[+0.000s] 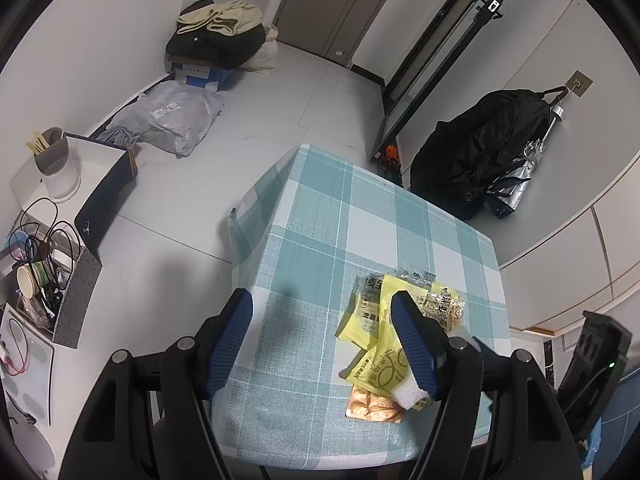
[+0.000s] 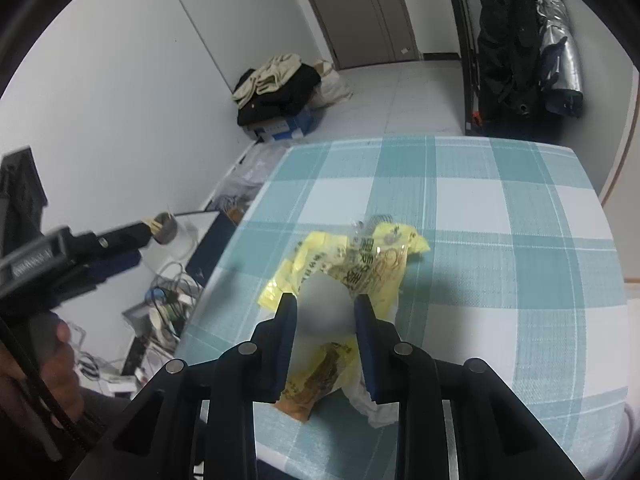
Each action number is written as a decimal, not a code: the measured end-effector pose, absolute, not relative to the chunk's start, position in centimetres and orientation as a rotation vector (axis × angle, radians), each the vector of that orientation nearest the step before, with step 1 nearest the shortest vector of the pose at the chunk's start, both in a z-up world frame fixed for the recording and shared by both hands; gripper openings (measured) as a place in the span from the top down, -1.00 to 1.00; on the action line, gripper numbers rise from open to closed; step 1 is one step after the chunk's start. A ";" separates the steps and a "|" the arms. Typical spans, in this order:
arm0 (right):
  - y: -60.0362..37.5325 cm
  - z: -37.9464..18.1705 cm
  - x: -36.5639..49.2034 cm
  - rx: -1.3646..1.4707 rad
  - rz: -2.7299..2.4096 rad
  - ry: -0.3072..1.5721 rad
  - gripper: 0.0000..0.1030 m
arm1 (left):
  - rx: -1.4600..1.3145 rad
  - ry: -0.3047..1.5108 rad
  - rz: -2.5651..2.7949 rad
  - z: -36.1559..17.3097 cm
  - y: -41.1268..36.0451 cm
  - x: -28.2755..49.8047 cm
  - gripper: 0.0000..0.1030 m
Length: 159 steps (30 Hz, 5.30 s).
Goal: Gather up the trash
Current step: 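Grasp the white bubble wrap from the pile with the right tool, then close the left tool on the yellow printed wrapper while the right holds bubble wrap, then lift the yellow wrapper and bubble wrap off the table with both tools, then carry the yellow wrapper and bubble wrap with both tools over the white bin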
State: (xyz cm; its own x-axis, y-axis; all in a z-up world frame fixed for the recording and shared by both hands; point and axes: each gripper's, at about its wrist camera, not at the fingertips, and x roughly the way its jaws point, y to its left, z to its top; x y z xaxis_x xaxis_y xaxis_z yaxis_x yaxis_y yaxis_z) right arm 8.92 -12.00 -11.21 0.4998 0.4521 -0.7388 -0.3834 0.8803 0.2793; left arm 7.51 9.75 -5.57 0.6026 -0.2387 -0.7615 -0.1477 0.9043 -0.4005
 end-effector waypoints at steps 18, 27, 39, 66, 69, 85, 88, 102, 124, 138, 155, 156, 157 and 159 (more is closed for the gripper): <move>-21.1 -7.4 9.0 0.202 0.397 0.792 0.49 | -0.425 1.038 -0.307 -7.2 3.0 9.2 -0.33; -25.1 -7.2 9.1 0.235 0.343 0.783 0.49 | -0.303 1.162 -0.269 -9.9 -1.2 10.9 -0.33; -26.9 -6.7 9.0 0.259 0.347 0.775 0.49 | -0.222 1.180 -0.245 -10.8 -2.3 10.8 -0.30; -25.9 -7.6 8.6 0.222 0.316 0.782 0.49 | -0.219 1.048 -0.327 -7.7 -1.6 9.1 0.98; -25.7 -7.6 8.6 0.227 0.319 0.780 0.49 | -0.236 1.005 -0.331 -6.9 -1.0 8.8 0.98; -24.9 -5.8 6.8 0.219 0.365 0.732 0.49 | -0.226 0.827 -0.329 -3.7 0.1 7.3 0.98; -25.2 -4.8 6.3 0.226 0.361 0.713 0.50 | -0.238 0.795 -0.339 -3.0 0.5 6.9 0.98; -25.1 -1.0 2.9 0.206 0.375 0.631 0.50 | -0.205 0.705 -0.363 0.0 -0.9 5.1 0.98; -35.7 6.7 -4.4 0.264 0.277 0.431 0.50 | -0.147 0.615 -0.548 5.3 -10.1 3.3 0.98; -48.3 6.3 -8.7 0.324 0.021 0.446 0.50 | -0.093 0.665 -0.831 5.9 -22.4 3.5 0.98; -61.4 -8.0 -8.8 0.515 -0.271 0.731 0.50 | 0.042 0.972 -1.157 -1.4 -37.1 4.8 0.98; -61.5 -9.0 -8.4 0.520 -0.279 0.749 0.50 | 0.049 0.992 -1.169 -1.9 -37.6 4.8 0.98; -61.7 -9.7 -7.5 0.523 -0.282 0.766 0.50 | 0.054 1.015 -1.179 -2.5 -38.1 5.0 0.98; -62.2 -11.8 -6.9 0.528 -0.291 0.809 0.50 | 0.066 1.058 -1.200 -3.4 -38.9 5.1 0.98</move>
